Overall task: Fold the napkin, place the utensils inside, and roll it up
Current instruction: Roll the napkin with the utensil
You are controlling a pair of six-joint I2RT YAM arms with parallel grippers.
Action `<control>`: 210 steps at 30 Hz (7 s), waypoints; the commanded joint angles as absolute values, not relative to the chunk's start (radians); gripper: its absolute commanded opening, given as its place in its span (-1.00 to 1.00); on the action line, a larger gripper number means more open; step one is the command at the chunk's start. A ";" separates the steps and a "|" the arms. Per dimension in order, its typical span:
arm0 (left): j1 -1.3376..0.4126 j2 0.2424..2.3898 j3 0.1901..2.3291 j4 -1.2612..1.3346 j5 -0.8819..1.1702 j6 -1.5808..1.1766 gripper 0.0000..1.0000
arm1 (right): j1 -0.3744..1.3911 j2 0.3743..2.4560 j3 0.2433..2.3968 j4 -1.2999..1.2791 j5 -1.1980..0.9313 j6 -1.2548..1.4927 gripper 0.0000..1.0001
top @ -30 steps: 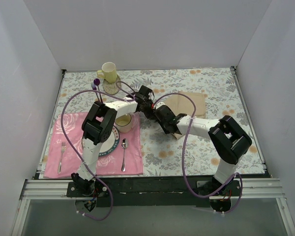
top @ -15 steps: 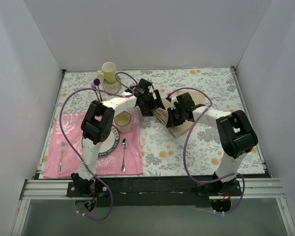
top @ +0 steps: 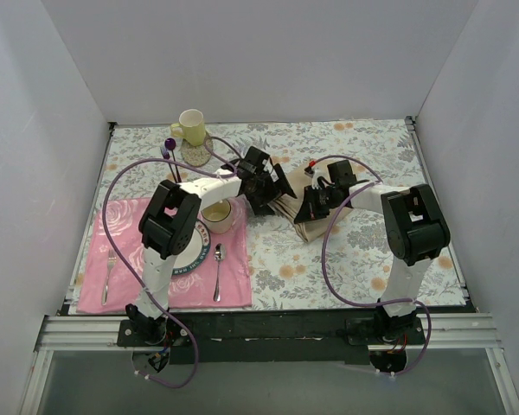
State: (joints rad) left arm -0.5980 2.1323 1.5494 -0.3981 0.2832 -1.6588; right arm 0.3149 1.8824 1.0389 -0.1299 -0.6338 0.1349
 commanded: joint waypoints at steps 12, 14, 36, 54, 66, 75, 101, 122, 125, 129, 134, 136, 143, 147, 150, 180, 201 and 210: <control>-0.607 2.106 1.388 -0.213 0.324 -1.862 -0.68 | 0.468 1.790 1.032 -0.304 -0.217 0.049 -0.57; -0.606 2.112 1.391 -0.221 0.347 -1.870 -0.97 | 0.523 1.757 1.025 -0.302 -0.142 0.045 -0.40; -0.561 2.109 1.411 -0.267 0.503 -1.893 -1.00 | 0.926 1.749 1.040 -0.239 0.655 -0.057 0.07; -0.560 2.120 1.411 -0.282 0.515 -1.862 -1.00 | 0.951 1.839 1.081 -0.218 0.732 -0.058 -0.16; -0.546 2.134 1.526 -0.354 0.405 -1.646 -0.26 | 0.803 1.798 1.052 -0.215 0.367 -0.008 -0.97; -0.531 2.069 1.614 -0.434 0.285 -1.520 0.22 | 0.619 1.740 1.022 -0.199 0.008 0.028 -0.97; -0.624 1.944 1.370 -0.285 0.324 -1.584 0.13 | 0.176 2.066 1.091 -0.225 -0.799 0.149 -0.97; -0.624 2.128 1.473 -0.155 0.388 -1.669 -0.78 | 0.173 2.098 1.152 -0.265 -0.753 0.107 -0.97; -0.624 2.126 1.474 -0.153 0.385 -1.667 -0.83 | 0.173 2.098 1.155 -0.273 -0.749 0.101 -0.97; -0.624 2.108 1.460 -0.143 0.382 -1.674 -0.88 | 0.173 2.098 1.163 -0.284 -0.741 0.097 -0.97; -0.623 2.132 1.491 -0.146 0.385 -1.675 -0.88 | 0.173 2.094 1.173 -0.293 -0.738 0.092 -0.97; -0.623 2.157 1.508 -0.147 0.385 -1.675 -0.88 | 0.173 2.094 1.175 -0.298 -0.738 0.091 -0.97; -0.623 2.241 1.559 -0.167 0.367 -1.666 -0.91 | 0.175 2.086 1.180 -0.308 -0.739 0.086 -0.97; -0.621 2.255 1.546 -0.181 0.336 -1.654 -0.93 | 0.181 2.056 1.215 -0.354 -0.709 0.065 -0.97; -0.620 2.272 1.548 -0.215 0.313 -1.652 -1.00 | 0.205 2.017 1.250 -0.422 -0.638 0.040 -0.94; -0.601 2.316 1.491 -0.242 0.341 -1.628 -1.00 | 0.680 1.801 1.206 -0.350 0.206 -0.187 -0.34; -0.592 2.327 1.506 -0.245 0.362 -1.623 -1.00 | 0.621 1.772 1.184 -0.360 0.074 -0.082 -0.21; -0.591 2.327 1.511 -0.250 0.365 -1.621 -1.00 | 0.640 1.585 1.109 -0.508 0.136 0.023 0.05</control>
